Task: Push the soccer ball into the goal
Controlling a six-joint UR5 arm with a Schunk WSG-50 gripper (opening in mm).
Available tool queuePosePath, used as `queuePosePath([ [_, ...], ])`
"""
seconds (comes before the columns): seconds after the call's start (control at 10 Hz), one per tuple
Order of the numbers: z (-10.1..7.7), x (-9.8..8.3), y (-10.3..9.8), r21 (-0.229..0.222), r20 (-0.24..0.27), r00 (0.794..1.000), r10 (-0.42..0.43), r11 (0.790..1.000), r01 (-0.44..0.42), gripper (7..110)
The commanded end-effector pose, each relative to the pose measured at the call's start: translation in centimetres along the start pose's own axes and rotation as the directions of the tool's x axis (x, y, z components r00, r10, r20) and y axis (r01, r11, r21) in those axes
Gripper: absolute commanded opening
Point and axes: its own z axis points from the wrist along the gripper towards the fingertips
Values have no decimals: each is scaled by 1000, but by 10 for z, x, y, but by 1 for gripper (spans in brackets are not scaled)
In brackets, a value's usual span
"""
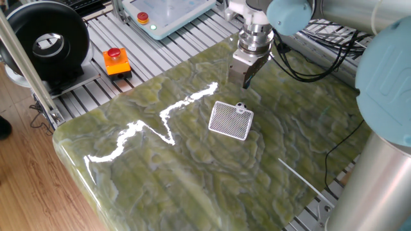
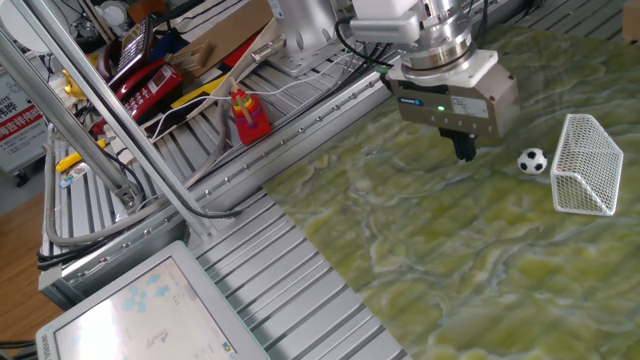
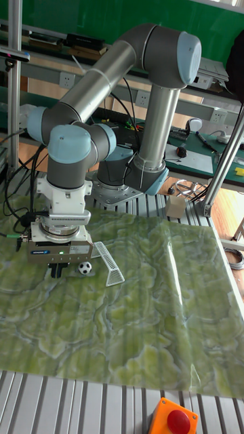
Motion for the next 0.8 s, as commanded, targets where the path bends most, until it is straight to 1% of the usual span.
queuePosePath([
  [0.0,-1,-9,-16,62,29,993,-115,992,113,7],
  [0.2,-2,-8,-24,96,17,987,-158,983,155,7],
  [0.3,-1,-11,-19,79,33,985,-168,983,165,7],
  [0.5,-1,-13,-4,22,52,985,-165,986,164,7],
  [0.6,-1,-12,-6,27,46,987,-155,988,154,7],
  [0.7,-1,-14,-6,26,52,987,-155,988,154,7],
])
